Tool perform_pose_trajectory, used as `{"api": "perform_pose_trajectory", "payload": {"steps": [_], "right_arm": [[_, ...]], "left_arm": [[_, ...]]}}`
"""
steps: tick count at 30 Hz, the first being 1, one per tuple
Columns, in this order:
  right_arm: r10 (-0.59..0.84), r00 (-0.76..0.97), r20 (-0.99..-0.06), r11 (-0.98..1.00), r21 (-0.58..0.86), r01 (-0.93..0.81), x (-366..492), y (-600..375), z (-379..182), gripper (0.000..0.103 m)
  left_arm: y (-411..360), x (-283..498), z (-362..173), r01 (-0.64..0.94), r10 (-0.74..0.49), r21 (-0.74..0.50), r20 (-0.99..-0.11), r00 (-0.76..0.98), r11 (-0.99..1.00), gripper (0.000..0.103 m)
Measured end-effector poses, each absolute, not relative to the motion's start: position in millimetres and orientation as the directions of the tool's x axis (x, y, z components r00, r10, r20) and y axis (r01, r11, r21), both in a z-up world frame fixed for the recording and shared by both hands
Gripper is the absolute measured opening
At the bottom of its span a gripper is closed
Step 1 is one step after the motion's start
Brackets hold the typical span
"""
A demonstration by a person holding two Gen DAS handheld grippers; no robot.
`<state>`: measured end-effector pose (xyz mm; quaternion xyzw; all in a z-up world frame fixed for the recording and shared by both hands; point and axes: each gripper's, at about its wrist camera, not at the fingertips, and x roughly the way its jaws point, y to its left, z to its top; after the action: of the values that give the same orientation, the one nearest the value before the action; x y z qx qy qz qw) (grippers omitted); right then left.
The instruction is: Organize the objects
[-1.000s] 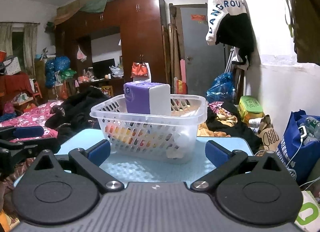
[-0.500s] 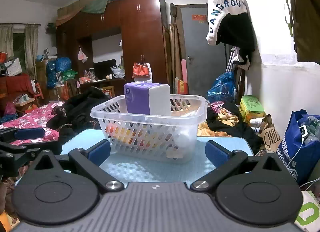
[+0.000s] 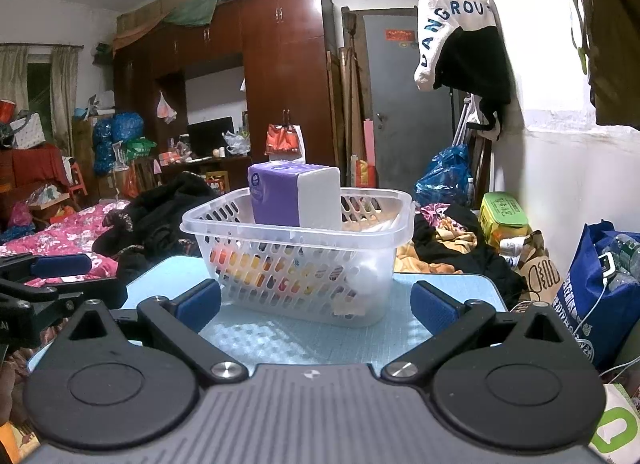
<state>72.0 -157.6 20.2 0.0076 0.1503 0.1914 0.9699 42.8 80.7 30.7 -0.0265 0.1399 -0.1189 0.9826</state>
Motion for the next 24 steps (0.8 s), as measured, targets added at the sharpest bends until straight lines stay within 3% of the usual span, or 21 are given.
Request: {"api": "perform_pose_trajectory", "payload": {"steps": [24], "right_arm": [[0.357,0.888,-0.290,0.933,0.060,-0.355,77.5,-159.3,18.7,0.103]], "left_arm": [[76.9,46.1,29.0,0.223,-0.237,-0.083,-0.274,0.932,0.971,0.103]]}}
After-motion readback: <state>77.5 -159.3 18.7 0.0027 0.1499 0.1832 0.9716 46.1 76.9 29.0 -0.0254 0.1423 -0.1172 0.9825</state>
